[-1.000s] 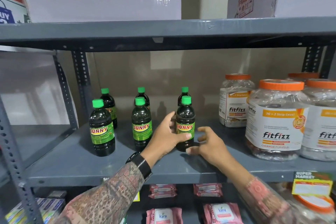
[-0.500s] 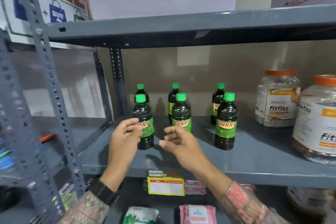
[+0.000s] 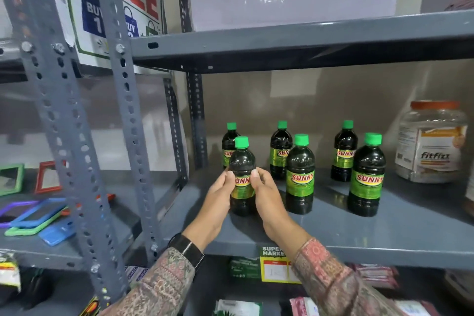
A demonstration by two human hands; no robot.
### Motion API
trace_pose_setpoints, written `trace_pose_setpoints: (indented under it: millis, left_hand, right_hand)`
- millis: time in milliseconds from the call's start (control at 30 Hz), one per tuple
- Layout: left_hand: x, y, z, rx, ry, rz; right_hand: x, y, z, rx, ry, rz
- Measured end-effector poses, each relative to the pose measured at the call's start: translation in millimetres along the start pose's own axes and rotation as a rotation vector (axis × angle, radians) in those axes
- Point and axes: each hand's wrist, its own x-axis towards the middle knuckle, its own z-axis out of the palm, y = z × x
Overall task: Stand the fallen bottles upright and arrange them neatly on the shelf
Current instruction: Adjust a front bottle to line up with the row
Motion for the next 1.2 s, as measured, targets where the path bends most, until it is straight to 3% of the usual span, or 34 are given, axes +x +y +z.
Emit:
trace_pose_setpoints:
  millis: [300, 567, 1033, 1133, 1200]
  left_hand:
    - [-5, 1, -22, 0.048, -0.024, 0.037]
    - [-12, 11, -32, 0.08, -0.138, 0.07]
    - [-16, 10, -32, 0.109, -0.102, 0.131]
    - [-20, 8, -33, 0.115, -0.031, 0.14]
    - [-29, 0, -32, 0.149, 0.172, 0.169]
  right_hand:
    - [-15, -1, 22, -0.025, 0.037, -0.021]
    - [-21, -2, 8, -0.12, -0.133, 0.009]
    - [-18, 5, 13, -0.274, -0.063, -0.052]
    - [-25, 0, 7, -0.286, -0.106, -0.047]
    - [-35, -4, -9, -0.329, -0.105, -0.055]
